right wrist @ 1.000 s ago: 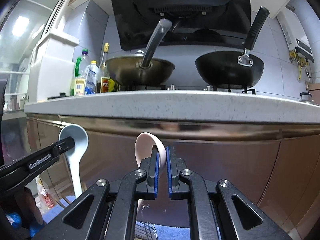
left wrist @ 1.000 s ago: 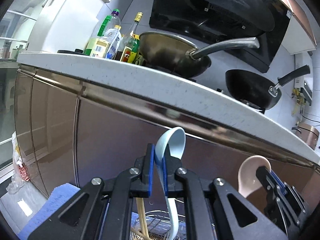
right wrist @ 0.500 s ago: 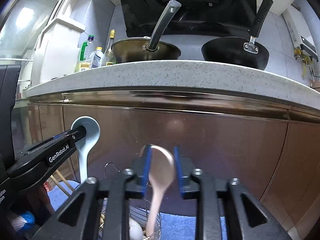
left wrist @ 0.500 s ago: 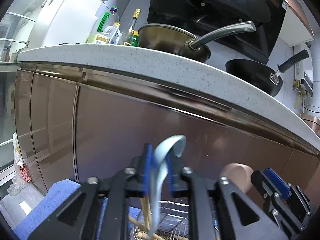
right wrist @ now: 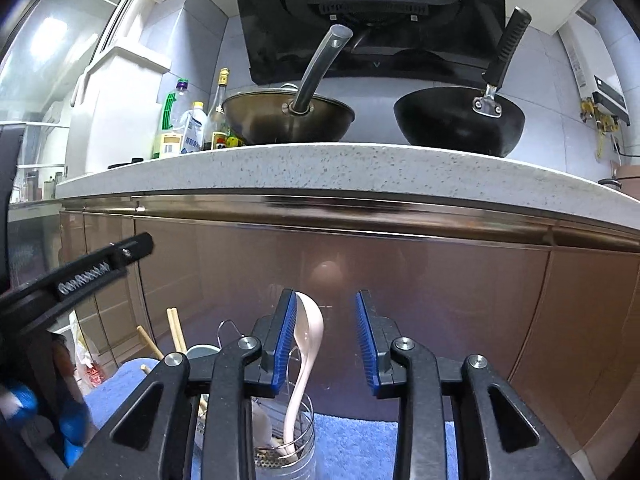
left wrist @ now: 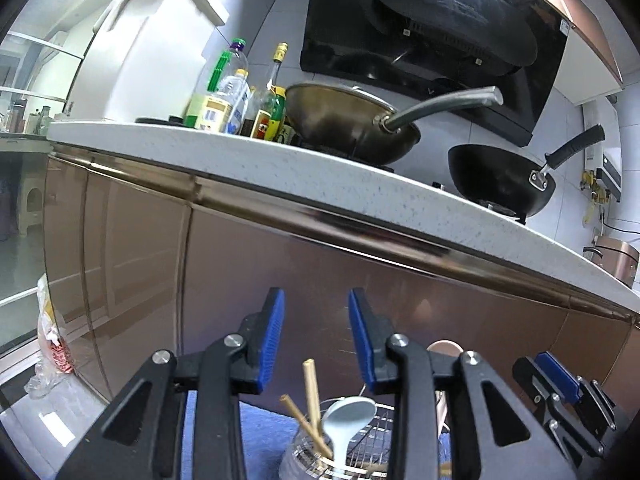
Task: Organize utensils
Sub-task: 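Withdraw both open grippers up and away from the holder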
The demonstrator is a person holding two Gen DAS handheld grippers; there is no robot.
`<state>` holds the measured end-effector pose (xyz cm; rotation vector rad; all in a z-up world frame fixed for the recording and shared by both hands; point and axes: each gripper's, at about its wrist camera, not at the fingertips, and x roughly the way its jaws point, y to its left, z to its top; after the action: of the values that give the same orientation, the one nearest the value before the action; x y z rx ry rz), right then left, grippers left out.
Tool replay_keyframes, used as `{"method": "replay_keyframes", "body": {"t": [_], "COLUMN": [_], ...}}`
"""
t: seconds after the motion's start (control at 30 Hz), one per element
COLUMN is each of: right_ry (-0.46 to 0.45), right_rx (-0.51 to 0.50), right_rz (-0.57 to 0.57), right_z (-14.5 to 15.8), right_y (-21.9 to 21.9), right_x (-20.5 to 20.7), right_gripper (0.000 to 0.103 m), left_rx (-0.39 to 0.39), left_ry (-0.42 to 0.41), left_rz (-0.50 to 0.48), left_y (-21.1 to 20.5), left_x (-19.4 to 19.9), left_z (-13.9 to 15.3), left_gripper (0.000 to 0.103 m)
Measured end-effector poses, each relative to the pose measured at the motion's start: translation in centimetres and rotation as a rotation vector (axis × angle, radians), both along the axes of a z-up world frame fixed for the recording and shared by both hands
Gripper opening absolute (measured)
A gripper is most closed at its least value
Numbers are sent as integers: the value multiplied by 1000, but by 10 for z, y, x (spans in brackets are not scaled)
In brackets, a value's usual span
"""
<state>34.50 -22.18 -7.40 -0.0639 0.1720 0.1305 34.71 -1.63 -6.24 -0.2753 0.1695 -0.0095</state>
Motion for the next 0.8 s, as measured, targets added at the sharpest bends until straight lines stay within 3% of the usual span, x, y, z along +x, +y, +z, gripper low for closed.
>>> {"method": "replay_keyframes", "body": {"t": [0.2,0.27,0.37,0.6,0.8], "right_ry": [1,9,43,102,117], "right_rx": [10,10,21,4,3], "right_rz": [-5,-13,-13,-13,-18], "right_z": [10,12,15,17,17], "right_y": [-6,-9,-13,-11,-10], "right_x": [-24,-34,-49,-94,-139], "right_gripper": [34,35,36,52,66], "left_rx": [21,40,78,189,245], "left_ry": [19,40,68,159,181], "left_rz": [-8,-14,-21,-21,1], "left_y": [13,16,15,8,10], "left_x": [-30,-44,-64,-112,-157], "left_z": [10,13,15,15,19], "left_gripper": [33,45,46,50,57]}}
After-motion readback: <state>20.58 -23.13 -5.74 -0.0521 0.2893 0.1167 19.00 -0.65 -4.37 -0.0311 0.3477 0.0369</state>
